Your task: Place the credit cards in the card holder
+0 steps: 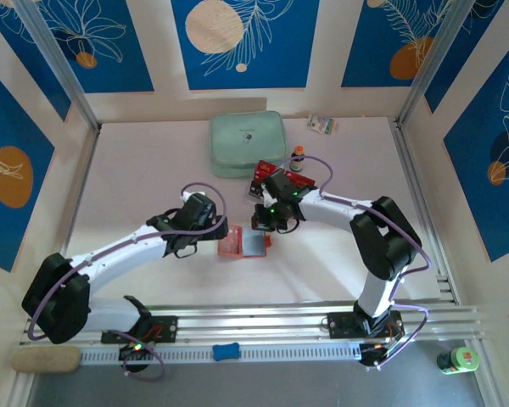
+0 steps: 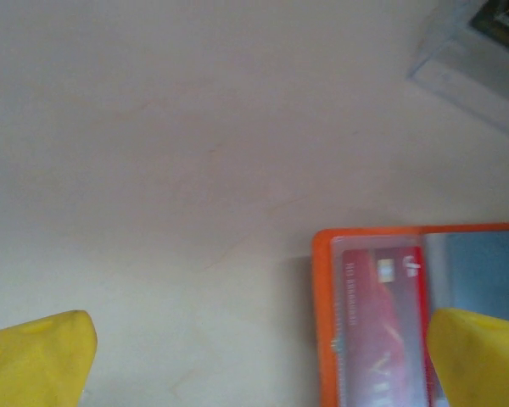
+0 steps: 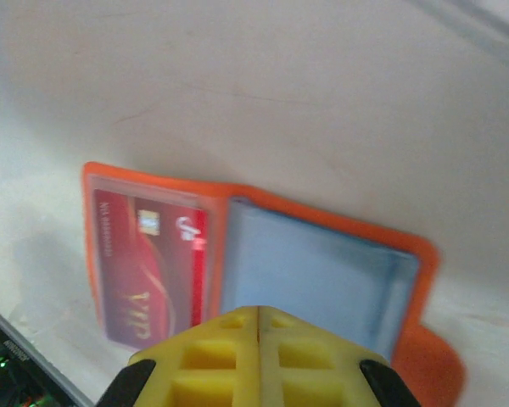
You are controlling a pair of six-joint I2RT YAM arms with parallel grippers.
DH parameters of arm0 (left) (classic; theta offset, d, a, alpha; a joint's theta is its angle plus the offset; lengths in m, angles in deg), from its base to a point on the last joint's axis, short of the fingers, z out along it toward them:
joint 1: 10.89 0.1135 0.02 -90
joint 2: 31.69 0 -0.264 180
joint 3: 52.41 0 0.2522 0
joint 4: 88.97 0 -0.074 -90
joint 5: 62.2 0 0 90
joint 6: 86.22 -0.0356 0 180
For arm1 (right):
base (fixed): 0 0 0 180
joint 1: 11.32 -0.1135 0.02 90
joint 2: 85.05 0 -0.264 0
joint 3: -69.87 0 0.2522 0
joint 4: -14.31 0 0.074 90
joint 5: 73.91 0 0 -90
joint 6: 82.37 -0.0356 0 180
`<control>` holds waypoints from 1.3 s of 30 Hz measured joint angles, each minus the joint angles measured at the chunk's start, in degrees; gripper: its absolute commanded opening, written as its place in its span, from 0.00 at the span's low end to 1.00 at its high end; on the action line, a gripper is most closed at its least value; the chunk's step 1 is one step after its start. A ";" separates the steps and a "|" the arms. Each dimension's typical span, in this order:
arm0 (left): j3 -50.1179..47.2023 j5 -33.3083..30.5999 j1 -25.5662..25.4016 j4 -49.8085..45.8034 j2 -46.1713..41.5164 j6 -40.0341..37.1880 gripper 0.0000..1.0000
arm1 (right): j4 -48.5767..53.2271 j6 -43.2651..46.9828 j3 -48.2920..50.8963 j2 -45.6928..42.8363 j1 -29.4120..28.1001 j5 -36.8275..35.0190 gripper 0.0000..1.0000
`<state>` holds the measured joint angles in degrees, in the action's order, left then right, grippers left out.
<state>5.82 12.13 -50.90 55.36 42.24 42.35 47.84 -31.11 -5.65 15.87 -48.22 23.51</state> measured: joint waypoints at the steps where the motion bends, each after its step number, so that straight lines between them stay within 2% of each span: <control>1: 0.61 0.22 -0.55 0.02 0.04 0.00 1.00 | 0.11 0.20 0.42 0.00 0.48 0.00 0.01; 14: 4.46 1.11 -7.69 0.44 6.69 0.46 1.00 | 0.42 1.29 0.61 1.25 1.05 0.04 0.01; 25: 4.11 2.19 -8.04 3.72 10.58 0.55 1.00 | -1.09 1.27 0.61 5.11 0.94 2.38 0.00; 39: 1.01 2.34 -8.13 6.05 13.05 0.55 1.00 | -3.34 -0.24 0.61 5.81 0.11 4.61 0.00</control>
<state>6.83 14.47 -59.03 61.41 55.29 42.90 44.49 -31.35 -5.04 21.68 -48.11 28.12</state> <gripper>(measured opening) 0.996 0.061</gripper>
